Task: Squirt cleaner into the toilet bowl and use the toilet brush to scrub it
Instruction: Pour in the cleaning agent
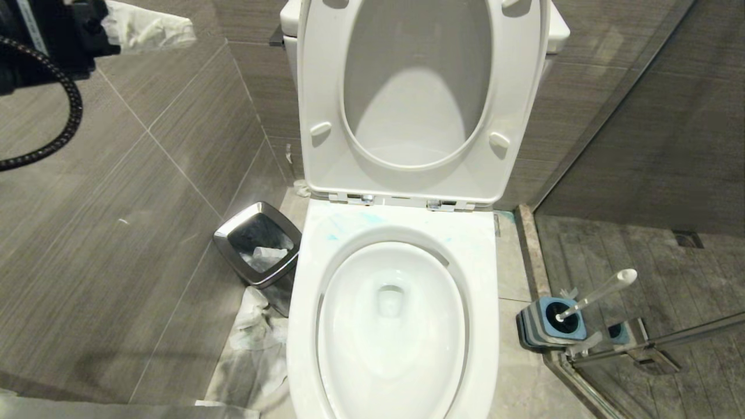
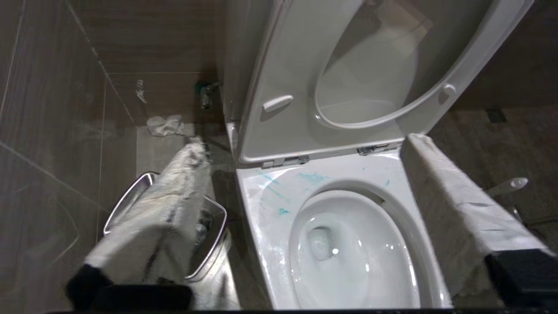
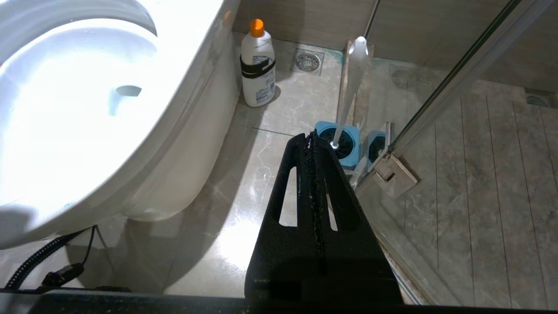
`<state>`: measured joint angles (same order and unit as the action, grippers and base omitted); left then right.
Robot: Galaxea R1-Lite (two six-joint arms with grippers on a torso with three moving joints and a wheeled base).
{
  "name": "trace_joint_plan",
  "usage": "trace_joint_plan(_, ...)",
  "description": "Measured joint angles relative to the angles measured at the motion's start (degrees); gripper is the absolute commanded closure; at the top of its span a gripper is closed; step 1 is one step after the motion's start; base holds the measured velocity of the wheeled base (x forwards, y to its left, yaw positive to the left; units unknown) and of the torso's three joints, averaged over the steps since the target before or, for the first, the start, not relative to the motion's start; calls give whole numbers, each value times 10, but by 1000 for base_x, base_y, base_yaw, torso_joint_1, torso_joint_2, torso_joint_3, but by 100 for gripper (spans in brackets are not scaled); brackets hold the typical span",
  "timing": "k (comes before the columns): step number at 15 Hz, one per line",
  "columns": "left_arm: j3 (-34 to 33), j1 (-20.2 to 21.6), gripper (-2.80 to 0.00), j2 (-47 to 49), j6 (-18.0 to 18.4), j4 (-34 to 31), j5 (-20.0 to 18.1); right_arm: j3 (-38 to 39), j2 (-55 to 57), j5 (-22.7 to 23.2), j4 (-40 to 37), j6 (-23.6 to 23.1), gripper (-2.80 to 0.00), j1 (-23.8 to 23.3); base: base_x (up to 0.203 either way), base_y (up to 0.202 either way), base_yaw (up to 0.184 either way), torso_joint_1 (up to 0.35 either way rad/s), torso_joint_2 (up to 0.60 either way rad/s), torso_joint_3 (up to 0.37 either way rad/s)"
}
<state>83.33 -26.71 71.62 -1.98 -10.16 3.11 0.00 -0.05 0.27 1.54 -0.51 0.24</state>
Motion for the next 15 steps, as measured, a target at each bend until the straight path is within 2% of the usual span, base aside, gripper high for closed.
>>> trace_joint_plan(8,-22,9,0,-82,1,-28,4,0,0,0,0,0,0,0,0,0,0,0,0,0)
trace_joint_plan(15,-28,9,0,-140,0,-27,56,0,0,0,0,0,0,0,0,0,0,0,0,0)
